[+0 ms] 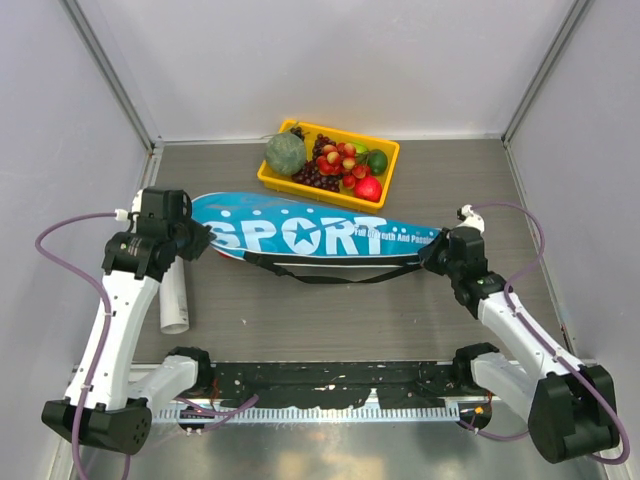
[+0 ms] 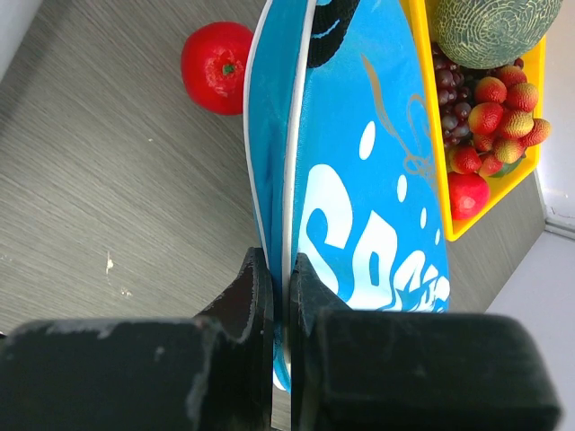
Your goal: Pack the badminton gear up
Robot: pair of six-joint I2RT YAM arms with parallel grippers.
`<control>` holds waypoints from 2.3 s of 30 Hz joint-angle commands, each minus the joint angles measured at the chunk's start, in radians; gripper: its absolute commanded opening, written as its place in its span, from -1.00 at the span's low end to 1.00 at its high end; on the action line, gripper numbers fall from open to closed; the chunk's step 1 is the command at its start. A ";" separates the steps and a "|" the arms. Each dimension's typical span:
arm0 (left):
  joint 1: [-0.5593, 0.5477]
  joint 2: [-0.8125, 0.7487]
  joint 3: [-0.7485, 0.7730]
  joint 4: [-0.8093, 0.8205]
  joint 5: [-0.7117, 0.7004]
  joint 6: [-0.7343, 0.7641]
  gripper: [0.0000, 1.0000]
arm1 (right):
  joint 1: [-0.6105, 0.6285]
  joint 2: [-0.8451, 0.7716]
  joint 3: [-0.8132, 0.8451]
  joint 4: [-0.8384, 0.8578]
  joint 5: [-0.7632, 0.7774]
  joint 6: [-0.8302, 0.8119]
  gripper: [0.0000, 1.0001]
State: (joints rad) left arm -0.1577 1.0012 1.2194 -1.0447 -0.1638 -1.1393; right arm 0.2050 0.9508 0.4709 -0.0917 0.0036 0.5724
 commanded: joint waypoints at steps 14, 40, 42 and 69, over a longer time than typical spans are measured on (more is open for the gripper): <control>0.001 0.048 0.089 0.084 -0.086 0.190 -1.00 | -0.055 0.110 0.212 -0.270 -0.501 -0.405 0.39; 0.001 0.082 0.112 0.087 -0.031 0.171 -1.00 | -0.064 0.322 0.092 0.176 -0.565 -0.318 0.52; 0.001 0.080 0.106 0.086 -0.029 0.165 -1.00 | -0.064 0.321 0.086 0.178 -0.568 -0.322 0.49; 0.000 0.076 0.103 0.080 -0.033 0.138 -1.00 | -0.064 0.272 0.055 0.190 -0.557 -0.310 -0.69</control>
State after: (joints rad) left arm -0.1574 1.0931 1.3121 -1.0077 -0.1726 -0.9970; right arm 0.1390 1.2636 0.5190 0.0803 -0.5529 0.2611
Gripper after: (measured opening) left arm 0.062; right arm 0.206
